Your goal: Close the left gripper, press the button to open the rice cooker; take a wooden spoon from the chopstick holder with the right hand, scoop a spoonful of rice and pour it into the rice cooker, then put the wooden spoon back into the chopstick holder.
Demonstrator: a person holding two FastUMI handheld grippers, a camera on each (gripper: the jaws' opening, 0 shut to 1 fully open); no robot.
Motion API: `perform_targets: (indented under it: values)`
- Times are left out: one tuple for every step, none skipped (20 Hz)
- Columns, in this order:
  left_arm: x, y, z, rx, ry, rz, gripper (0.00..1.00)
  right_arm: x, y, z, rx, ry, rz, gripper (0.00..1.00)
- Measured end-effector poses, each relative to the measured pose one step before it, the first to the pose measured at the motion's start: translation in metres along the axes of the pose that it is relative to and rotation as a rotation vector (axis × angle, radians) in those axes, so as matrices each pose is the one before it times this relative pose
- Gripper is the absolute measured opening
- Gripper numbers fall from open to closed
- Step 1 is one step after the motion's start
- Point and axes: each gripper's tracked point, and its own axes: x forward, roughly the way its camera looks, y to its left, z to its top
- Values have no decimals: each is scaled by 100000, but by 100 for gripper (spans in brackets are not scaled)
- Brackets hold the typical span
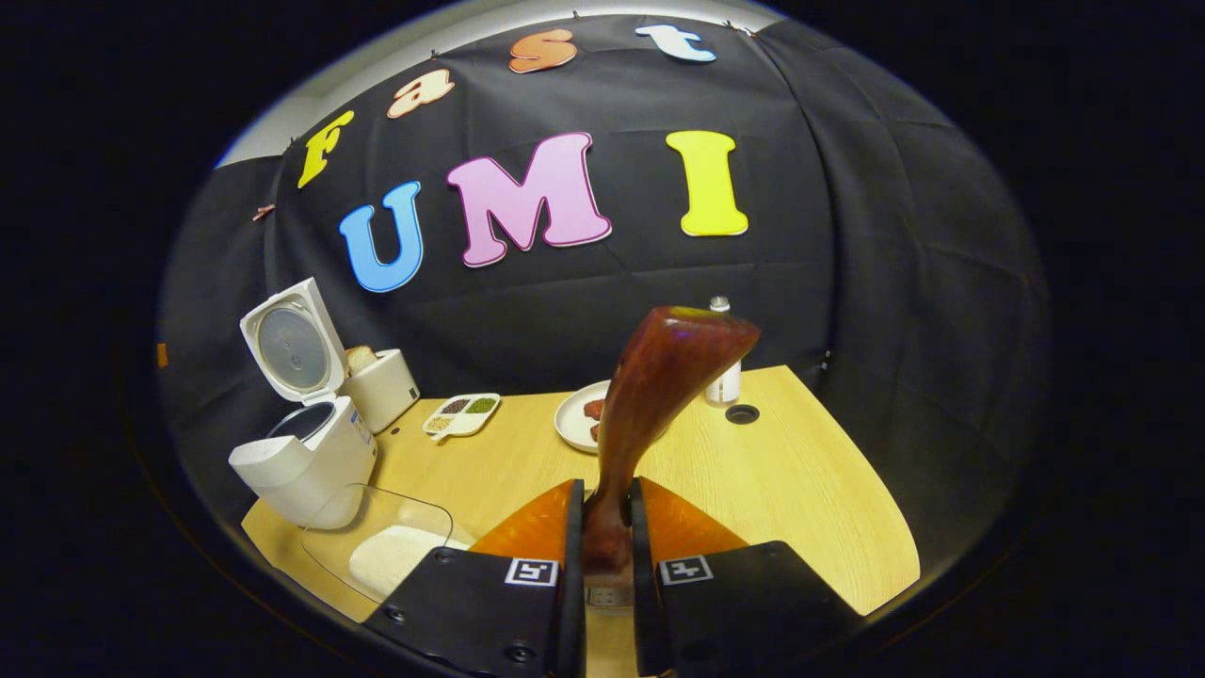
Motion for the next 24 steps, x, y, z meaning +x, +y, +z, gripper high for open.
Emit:
perform_targets:
  values:
    - [-16, 404, -73, -573, 37, -242, 97, -456, 790, 817, -477, -1534, 732, 24]
    - [-12, 495, -25, -412, -28, -219, 97, -308, 1024, 758, -336, -1518, 1195, 19]
    - [-33, 483, -86, -174, 57, -154, 97, -346, 1233, 787, -248, -1341, 1639, 24]
    - [-41, 491, 74, 304, -218, -169, 97, -246, 1487, 636, -271, -1227, 2209, 24]
    - [-56, 421, 13, 643, -404, -212, 97, -192, 1599, 388, -602, -493, 2509, 24]
    - [47, 389, 98, 683, -220, -273, 97, -86, 1704, 303, -850, -472, 2809, 24]
    - [-11, 319, -87, 392, -2, -547, 97, 107, 1771, 29, -1416, 82, 2759, 24]
    - [28, 307, 29, 84, -25, -460, 98, 204, 1636, -305, -2289, 805, 2350, 24]
    - [38, 329, 3, -81, -4, -489, 97, 261, 1363, -532, -2843, 1239, 1899, 24]
    - [53, 372, 41, -44, 170, -220, 97, 325, 1375, -690, -2932, 1769, 1494, 24]
    - [42, 352, -127, 97, 281, -257, 97, 290, 1304, -795, -2519, 1867, 989, 24]
    - [31, 340, -55, 262, 227, -162, 97, 373, 1090, -886, -2385, 1996, 451, 24]
    - [-32, 319, -41, 465, -54, -158, 97, 470, 854, -880, -2471, 2066, -122, 24]
    - [56, 293, 104, 889, -293, -522, 97, 482, 646, -1095, -2605, 2569, -607, 24]
    - [65, 146, -26, 878, -188, -671, 97, 495, 518, -1154, -2802, 2776, -929, 24]
    - [30, 98, 109, 632, -240, -804, 97, 596, 460, -1021, -2871, 2347, -1031, 24]
    - [56, 122, 1, 548, -76, -1148, 97, 510, 373, -893, -2017, 2429, -1203, 24]
    - [109, 156, -16, 264, 48, -783, 97, 566, 366, -787, -1678, 1779, -1203, 24]
    - [126, 201, -137, -80, 17, -840, 97, 509, 165, -768, -1965, 1813, -1926, 24]
    - [135, 204, -1, -92, 118, -591, 97, 557, 157, -781, -2197, 1674, -1811, 24]
    - [61, 262, -122, 96, 191, -459, 97, 538, 244, -817, -1836, 1911, -1952, 24]
    - [66, 338, -85, 214, 272, -350, 97, 518, 90, -827, -903, 2074, -1934, 24]
    - [107, 307, -71, 225, 164, -335, 97, 481, 187, -683, -180, 1825, -1599, 24]
    - [44, 230, -76, 349, 237, -432, 97, 378, 337, -605, 429, 1886, -799, 24]
